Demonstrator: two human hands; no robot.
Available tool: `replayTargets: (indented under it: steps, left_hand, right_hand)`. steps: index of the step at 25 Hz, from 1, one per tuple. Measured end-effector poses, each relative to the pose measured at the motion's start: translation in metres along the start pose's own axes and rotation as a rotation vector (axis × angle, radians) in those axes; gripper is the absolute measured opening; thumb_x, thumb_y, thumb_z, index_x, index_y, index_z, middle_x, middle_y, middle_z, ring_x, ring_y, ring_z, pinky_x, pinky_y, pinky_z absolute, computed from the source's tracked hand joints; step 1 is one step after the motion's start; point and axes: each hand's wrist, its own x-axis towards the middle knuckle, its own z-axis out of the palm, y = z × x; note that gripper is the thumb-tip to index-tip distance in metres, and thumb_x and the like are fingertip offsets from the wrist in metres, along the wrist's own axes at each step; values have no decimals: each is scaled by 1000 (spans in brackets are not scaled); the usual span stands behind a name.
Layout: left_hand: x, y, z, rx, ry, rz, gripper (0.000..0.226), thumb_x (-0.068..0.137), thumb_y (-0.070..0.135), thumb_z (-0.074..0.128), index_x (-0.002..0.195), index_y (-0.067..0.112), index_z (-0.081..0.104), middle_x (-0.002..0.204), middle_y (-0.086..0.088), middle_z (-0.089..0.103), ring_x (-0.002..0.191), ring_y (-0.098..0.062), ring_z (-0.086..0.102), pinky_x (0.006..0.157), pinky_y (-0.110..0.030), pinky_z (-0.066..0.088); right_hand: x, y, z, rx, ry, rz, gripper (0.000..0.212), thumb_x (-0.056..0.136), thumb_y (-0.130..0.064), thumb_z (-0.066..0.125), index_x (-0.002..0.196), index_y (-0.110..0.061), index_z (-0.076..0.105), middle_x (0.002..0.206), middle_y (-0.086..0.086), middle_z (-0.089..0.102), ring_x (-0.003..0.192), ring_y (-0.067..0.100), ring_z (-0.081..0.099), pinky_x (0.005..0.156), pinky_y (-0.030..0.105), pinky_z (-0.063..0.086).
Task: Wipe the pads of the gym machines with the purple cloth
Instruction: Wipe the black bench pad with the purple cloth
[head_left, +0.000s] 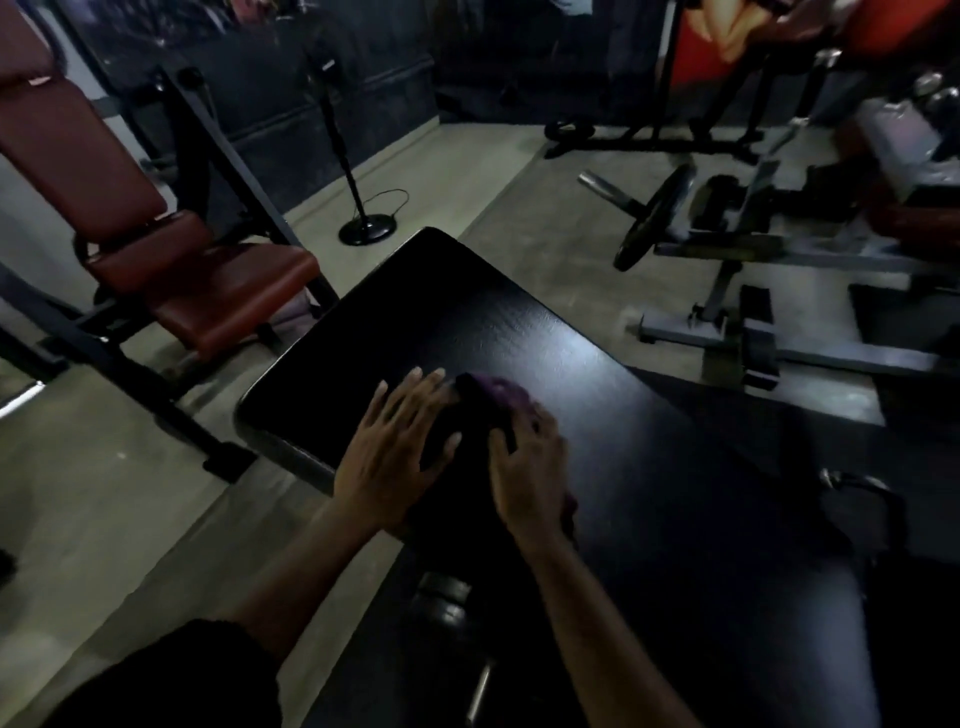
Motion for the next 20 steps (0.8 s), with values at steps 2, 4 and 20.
replayTargets:
  steps: [2, 4, 20]
  left_hand:
    - [-2, -1, -3, -110, 68, -11, 54, 90, 48, 33, 136, 22, 38, 146, -6, 42, 137, -26, 34, 111, -49, 29]
    - [-7, 4, 0, -38, 17, 109, 54, 88, 49, 34, 135, 24, 41, 146, -6, 41, 138, -28, 33, 112, -51, 26]
    - [-7, 14, 33, 329, -265, 514, 68, 83, 63, 25, 125, 20, 57, 134, -8, 56, 126, -30, 51, 104, -55, 35]
  right_hand:
    - [-35, -12, 34, -162, -68, -32, 67, 80, -65, 12, 143, -47, 8, 157, -3, -6, 144, 19, -1, 117, 45, 5]
    - [-46, -4, 46, -229, -52, -37, 62, 86, -63, 18, 140, -50, -9, 149, -12, -23, 139, 11, -19, 113, 39, -8]
    - [-72, 166, -33, -349, 193, 675, 50, 91, -37, 47, 139, -34, 35, 149, 11, 26, 125, 36, 34, 103, 46, 31]
